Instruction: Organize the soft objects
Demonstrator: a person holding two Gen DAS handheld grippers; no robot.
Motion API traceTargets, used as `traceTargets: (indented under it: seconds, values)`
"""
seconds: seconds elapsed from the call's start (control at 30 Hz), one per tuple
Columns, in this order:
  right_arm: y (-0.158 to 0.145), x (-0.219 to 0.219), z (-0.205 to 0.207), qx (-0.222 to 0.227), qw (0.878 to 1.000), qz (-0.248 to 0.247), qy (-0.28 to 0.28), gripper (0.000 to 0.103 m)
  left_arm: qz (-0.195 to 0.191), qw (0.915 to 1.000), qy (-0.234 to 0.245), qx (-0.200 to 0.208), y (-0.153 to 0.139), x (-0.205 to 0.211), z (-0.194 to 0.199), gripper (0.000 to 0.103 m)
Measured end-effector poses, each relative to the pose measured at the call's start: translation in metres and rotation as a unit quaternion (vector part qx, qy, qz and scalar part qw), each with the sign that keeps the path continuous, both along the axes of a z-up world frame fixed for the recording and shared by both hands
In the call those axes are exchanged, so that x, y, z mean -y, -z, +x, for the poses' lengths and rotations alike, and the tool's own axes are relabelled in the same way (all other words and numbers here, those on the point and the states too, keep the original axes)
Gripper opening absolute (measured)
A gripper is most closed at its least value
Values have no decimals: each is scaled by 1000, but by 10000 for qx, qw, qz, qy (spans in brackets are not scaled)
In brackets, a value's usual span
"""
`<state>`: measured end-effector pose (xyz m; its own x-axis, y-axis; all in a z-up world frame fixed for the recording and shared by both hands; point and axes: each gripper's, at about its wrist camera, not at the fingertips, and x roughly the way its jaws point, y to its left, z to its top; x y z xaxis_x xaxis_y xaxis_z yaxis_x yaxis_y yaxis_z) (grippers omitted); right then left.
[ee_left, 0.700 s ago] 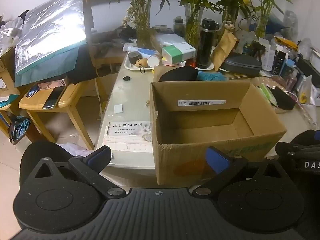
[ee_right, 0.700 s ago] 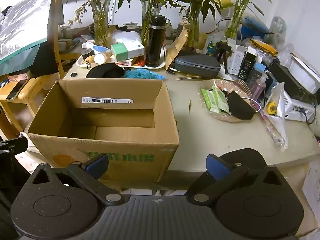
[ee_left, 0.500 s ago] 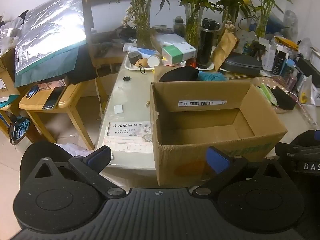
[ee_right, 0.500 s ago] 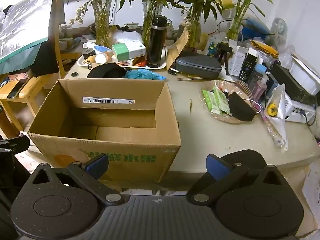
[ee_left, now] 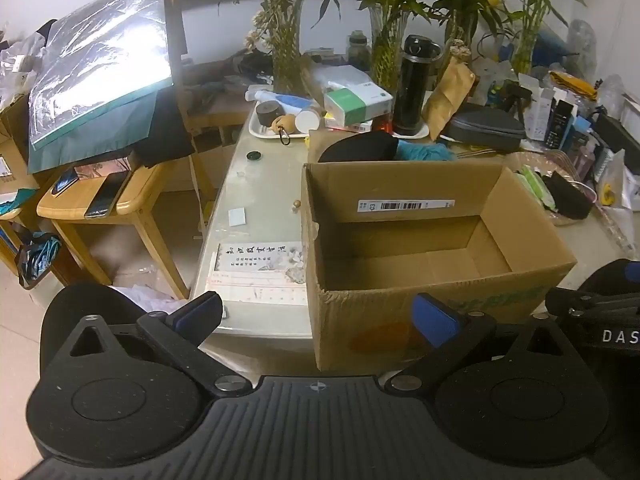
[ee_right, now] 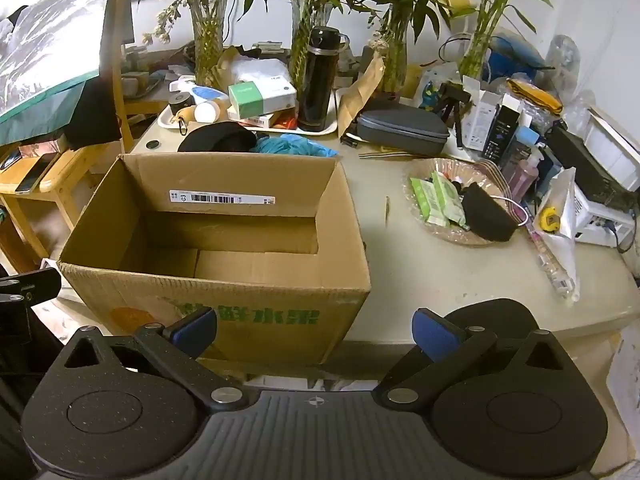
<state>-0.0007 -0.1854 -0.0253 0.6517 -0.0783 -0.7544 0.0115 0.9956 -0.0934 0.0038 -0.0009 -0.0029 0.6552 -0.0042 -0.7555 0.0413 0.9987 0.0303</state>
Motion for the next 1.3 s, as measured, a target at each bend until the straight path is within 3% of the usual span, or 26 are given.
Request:
traceTargets:
  seconds: [1.3]
  values:
    - [0, -1, 3, -18, 10000, 17, -30, 103, -7, 10000, 46, 28, -5, -4, 0, 103]
